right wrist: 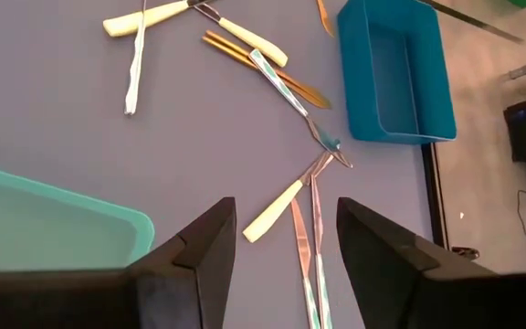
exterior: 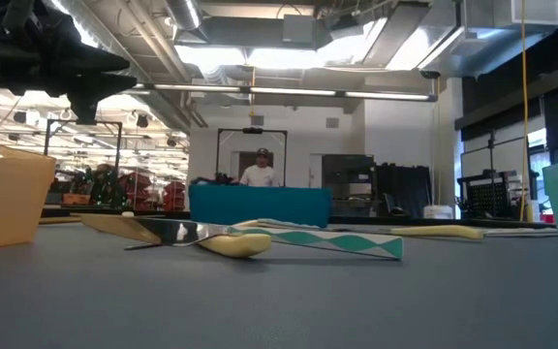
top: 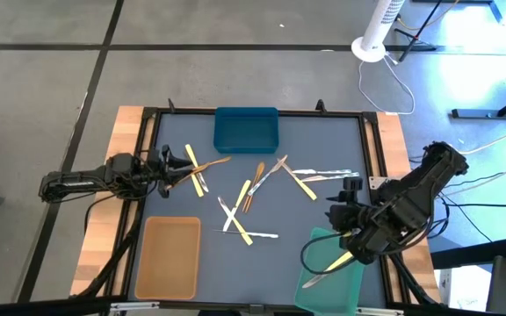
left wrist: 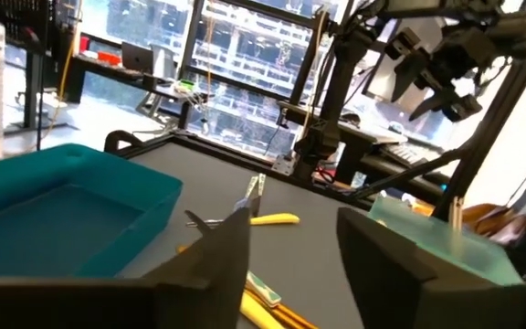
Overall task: Sort silverware by color (type)
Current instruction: Put the green patterned knife into the orange bin
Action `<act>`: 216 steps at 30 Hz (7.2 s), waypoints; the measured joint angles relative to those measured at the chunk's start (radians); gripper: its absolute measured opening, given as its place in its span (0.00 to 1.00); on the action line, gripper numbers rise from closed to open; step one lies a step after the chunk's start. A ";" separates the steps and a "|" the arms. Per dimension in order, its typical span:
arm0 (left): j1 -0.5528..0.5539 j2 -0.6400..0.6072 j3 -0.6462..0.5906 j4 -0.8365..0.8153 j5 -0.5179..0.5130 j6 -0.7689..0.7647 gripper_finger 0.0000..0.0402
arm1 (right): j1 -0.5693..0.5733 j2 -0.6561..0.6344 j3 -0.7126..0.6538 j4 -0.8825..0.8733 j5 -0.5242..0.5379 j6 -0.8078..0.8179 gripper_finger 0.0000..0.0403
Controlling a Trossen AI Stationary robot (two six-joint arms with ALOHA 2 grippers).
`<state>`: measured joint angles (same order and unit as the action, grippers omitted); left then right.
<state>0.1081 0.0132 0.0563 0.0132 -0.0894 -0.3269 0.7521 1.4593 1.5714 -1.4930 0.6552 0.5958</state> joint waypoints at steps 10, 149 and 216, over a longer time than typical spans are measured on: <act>0.000 0.045 0.000 0.188 -0.002 -0.038 0.45 | 0.000 -0.053 0.000 -0.002 0.060 0.001 0.45; -0.390 2.012 1.225 -0.319 0.073 0.016 0.29 | -0.648 -0.393 -0.866 1.267 -0.362 -0.560 0.45; -0.368 1.606 1.224 -0.544 0.025 -0.235 0.06 | -0.648 -0.394 -0.865 1.267 -0.361 -0.560 0.45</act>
<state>-0.2601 1.6195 1.2804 -0.5310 -0.0647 -0.5619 0.1043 1.0657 0.7059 -0.2264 0.2939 0.0359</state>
